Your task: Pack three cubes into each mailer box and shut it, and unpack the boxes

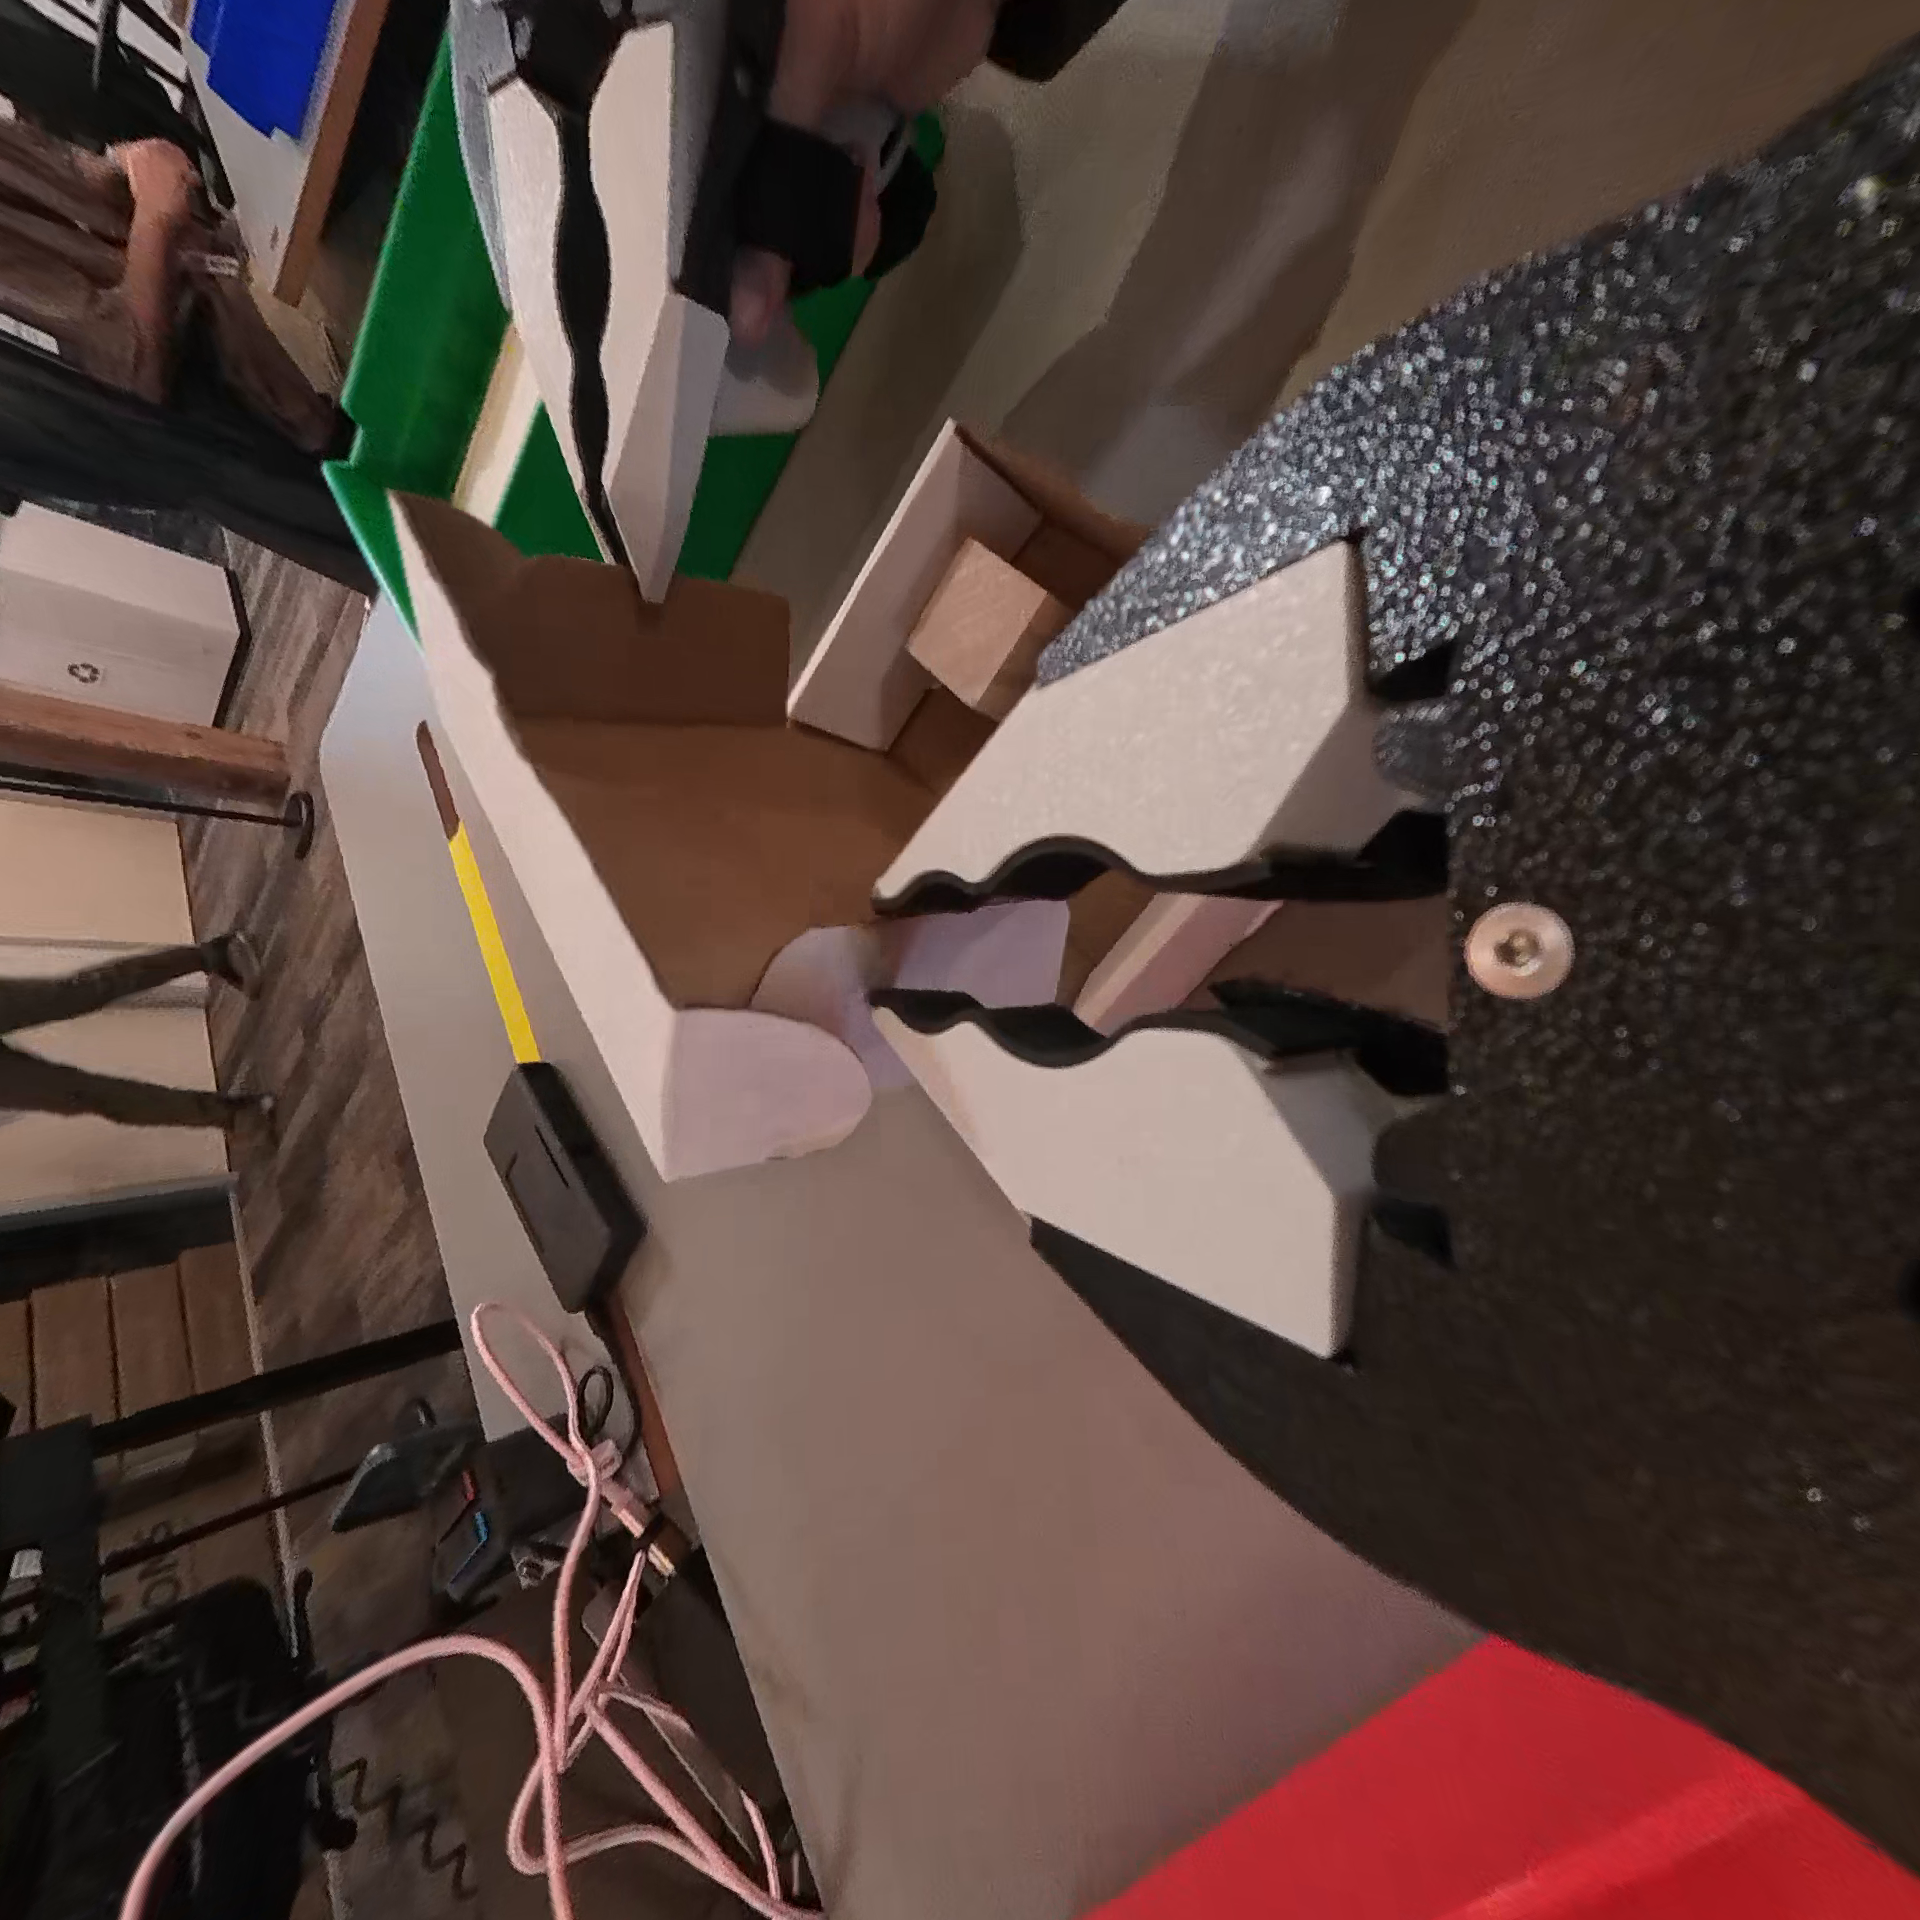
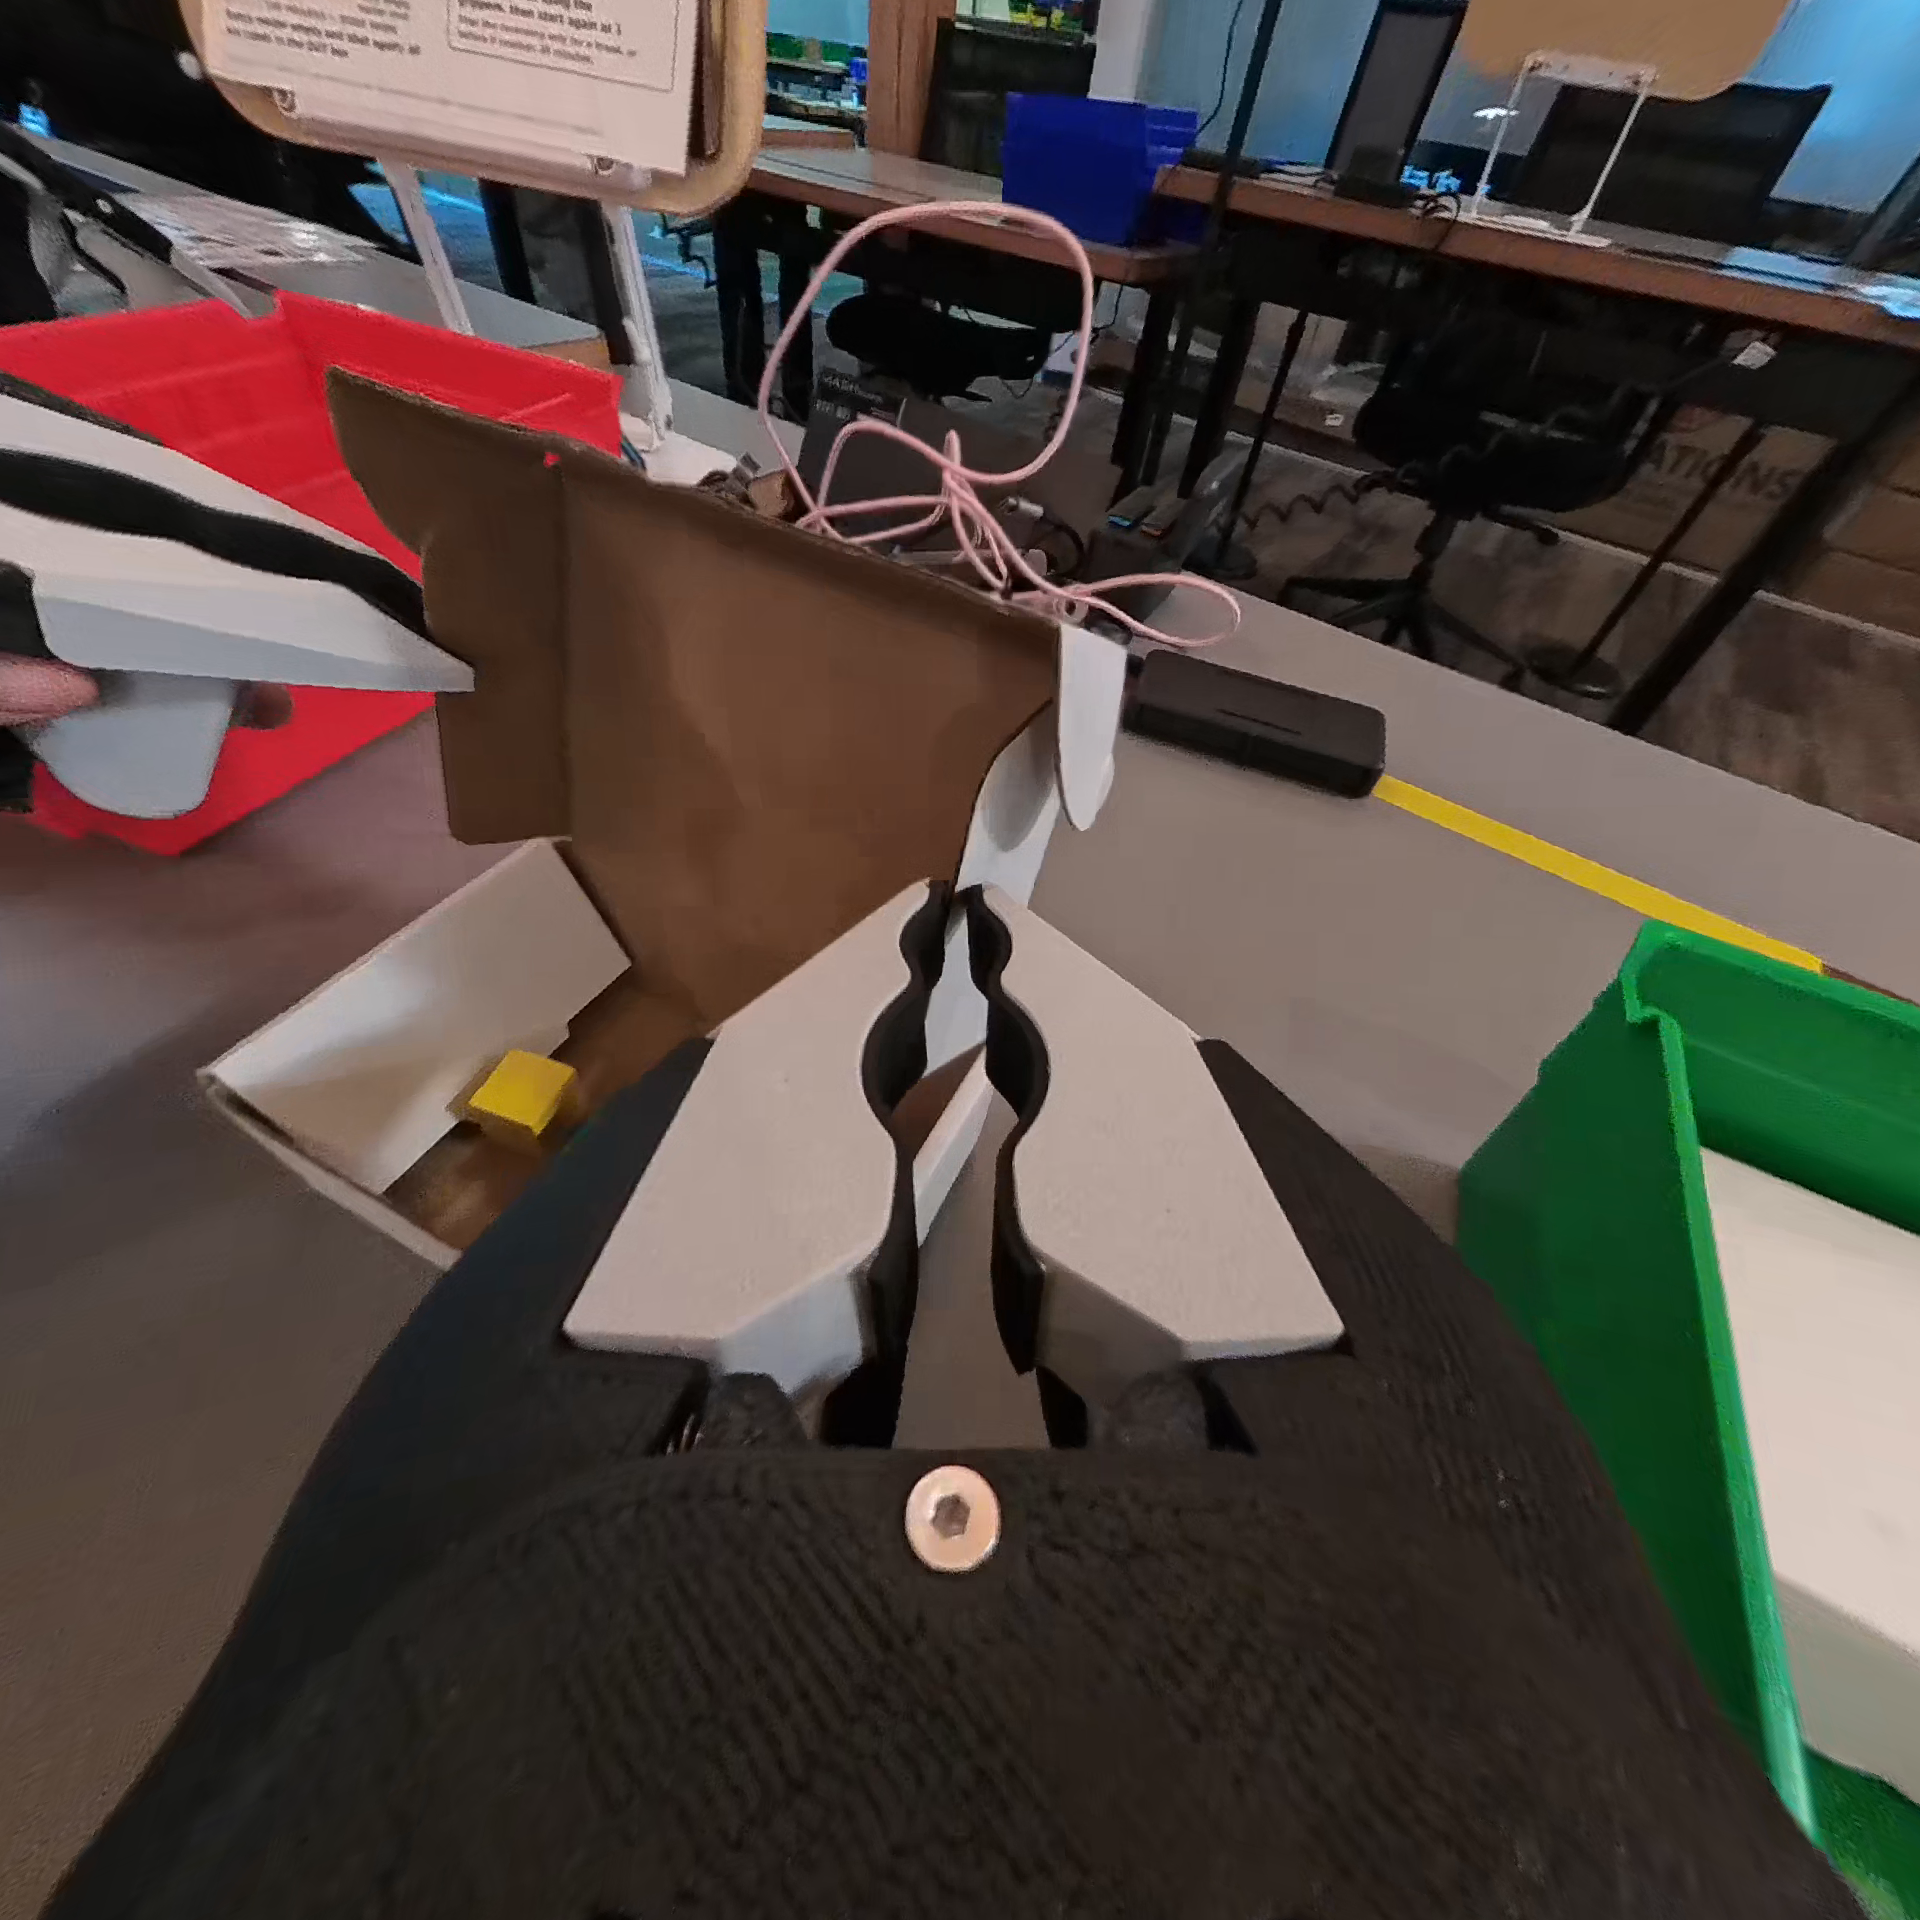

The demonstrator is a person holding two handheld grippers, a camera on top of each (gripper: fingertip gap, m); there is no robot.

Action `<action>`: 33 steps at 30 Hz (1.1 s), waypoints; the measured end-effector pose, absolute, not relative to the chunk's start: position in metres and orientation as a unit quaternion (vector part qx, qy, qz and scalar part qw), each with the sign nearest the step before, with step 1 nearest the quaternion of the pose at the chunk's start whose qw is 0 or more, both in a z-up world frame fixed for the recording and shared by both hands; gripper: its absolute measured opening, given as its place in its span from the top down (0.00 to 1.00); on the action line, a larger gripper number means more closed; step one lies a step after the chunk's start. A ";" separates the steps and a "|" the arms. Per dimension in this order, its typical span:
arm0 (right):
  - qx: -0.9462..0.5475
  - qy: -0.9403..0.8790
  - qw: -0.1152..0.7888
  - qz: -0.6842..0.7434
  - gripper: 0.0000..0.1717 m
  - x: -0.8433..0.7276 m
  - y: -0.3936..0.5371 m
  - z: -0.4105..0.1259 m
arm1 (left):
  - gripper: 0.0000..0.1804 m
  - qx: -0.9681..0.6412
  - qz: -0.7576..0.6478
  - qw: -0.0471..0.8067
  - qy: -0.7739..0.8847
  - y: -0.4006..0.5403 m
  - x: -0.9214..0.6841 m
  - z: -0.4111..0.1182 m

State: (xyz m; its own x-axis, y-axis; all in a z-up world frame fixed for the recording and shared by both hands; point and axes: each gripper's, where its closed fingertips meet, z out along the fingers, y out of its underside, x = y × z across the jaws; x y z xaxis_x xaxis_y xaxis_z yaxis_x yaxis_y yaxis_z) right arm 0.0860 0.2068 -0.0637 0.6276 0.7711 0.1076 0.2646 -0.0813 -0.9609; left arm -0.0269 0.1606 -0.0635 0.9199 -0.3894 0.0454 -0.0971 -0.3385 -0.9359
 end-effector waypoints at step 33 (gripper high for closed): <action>-0.721 -0.412 0.530 0.172 1.00 0.074 0.183 -0.046 | 1.00 -0.779 -0.053 0.573 0.250 0.143 -0.001 -0.032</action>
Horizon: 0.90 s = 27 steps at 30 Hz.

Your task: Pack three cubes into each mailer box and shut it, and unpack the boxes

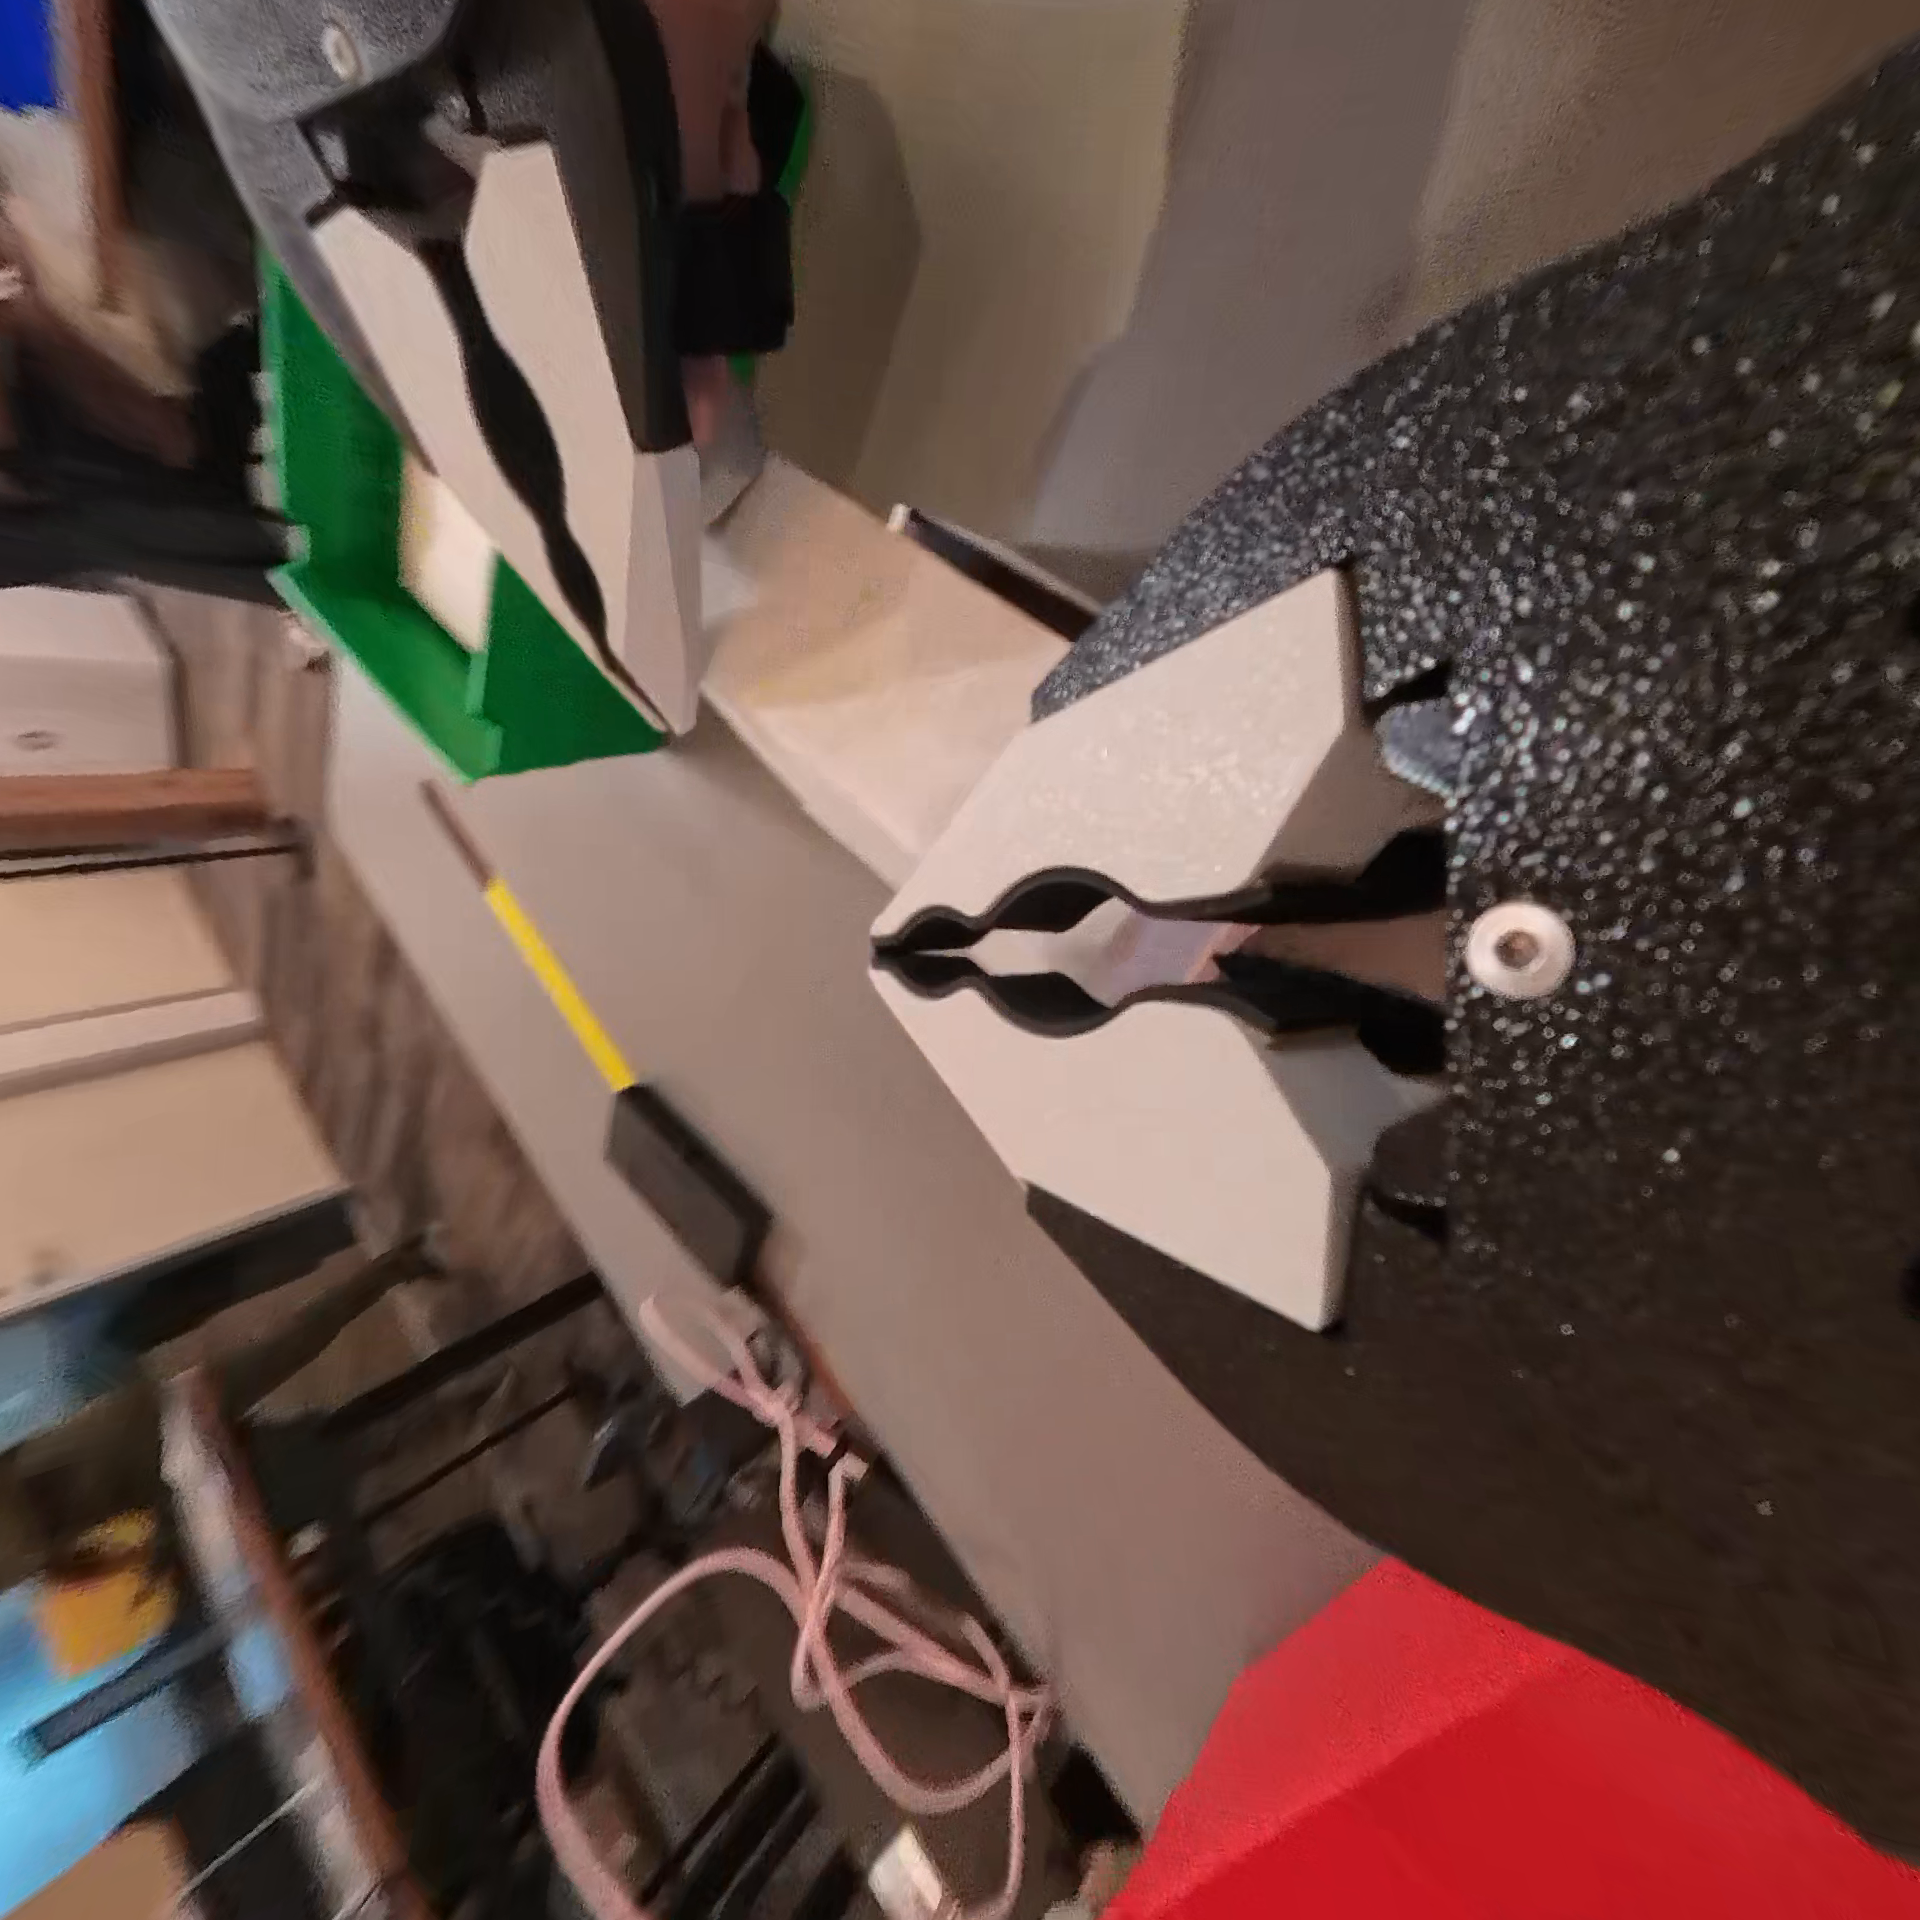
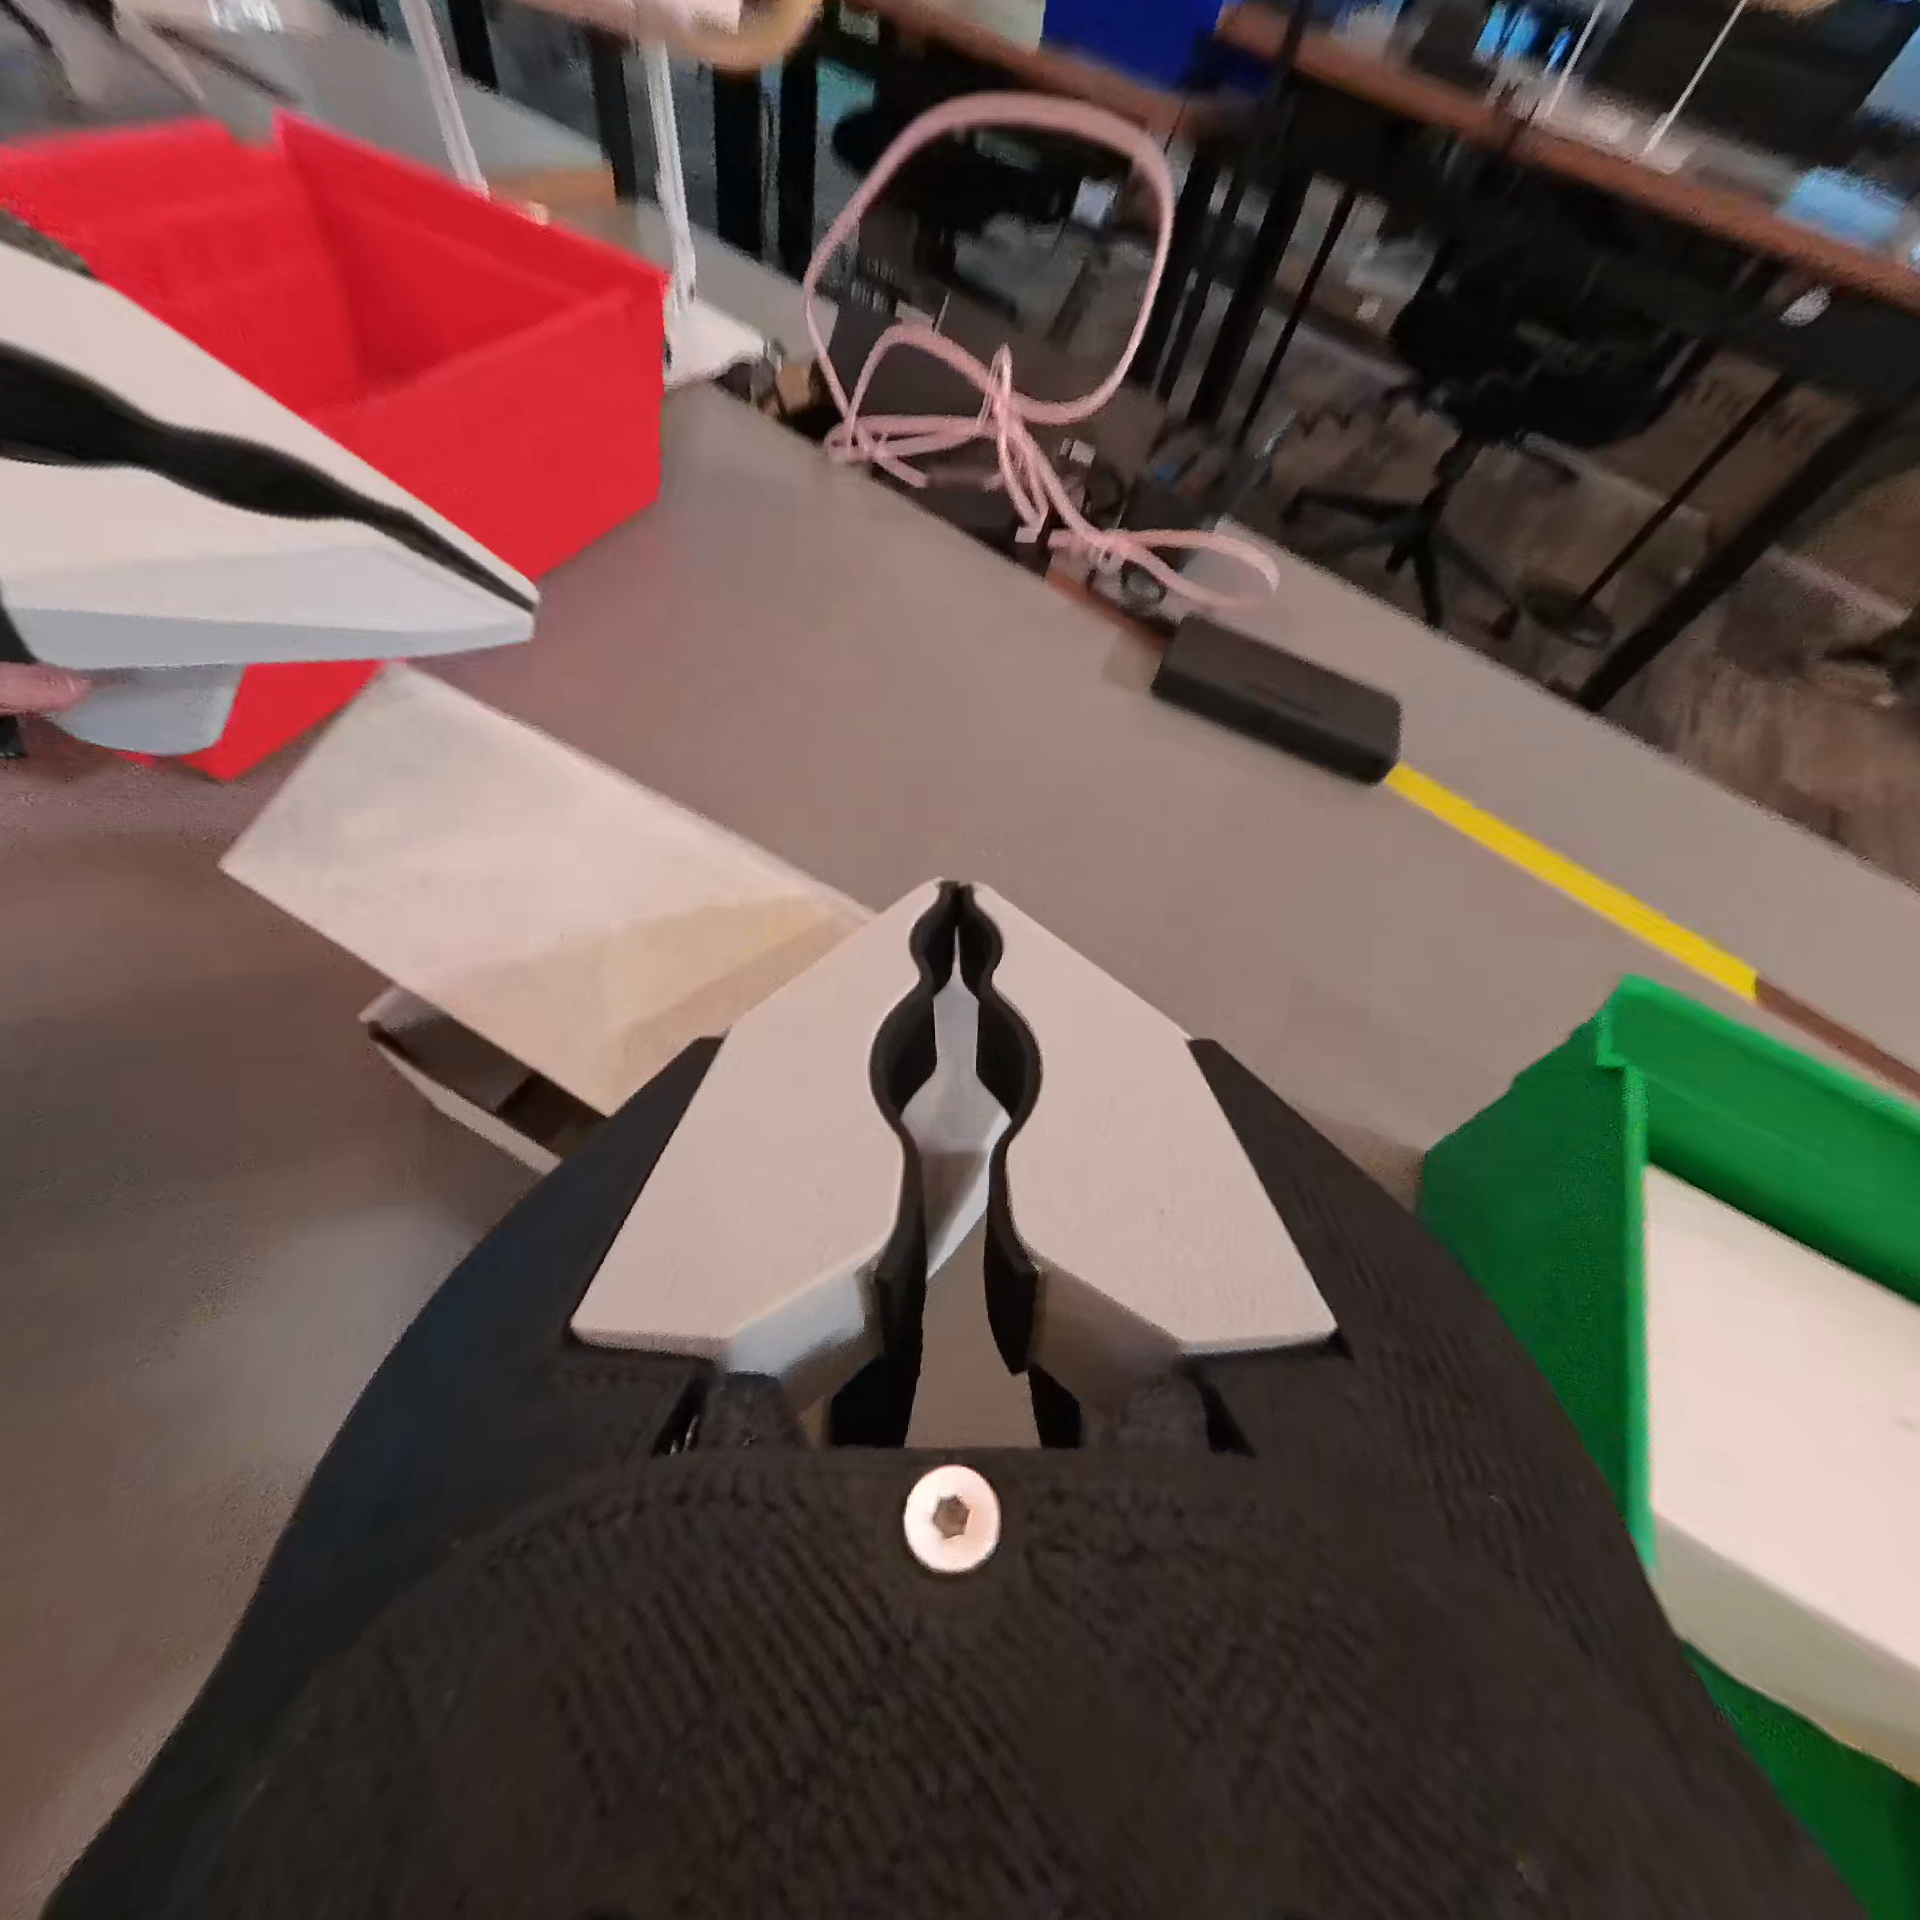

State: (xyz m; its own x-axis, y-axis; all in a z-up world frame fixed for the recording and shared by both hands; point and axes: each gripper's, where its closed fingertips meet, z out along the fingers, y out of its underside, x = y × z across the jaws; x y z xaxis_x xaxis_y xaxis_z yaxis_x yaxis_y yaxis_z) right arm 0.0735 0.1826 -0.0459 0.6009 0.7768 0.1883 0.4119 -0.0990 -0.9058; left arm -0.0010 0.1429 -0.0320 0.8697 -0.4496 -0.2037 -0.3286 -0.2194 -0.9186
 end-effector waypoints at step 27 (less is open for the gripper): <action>-0.492 -0.525 0.679 0.146 0.58 0.075 0.115 -0.066 | 1.00 -0.637 0.009 0.738 0.221 0.116 -0.044 -0.042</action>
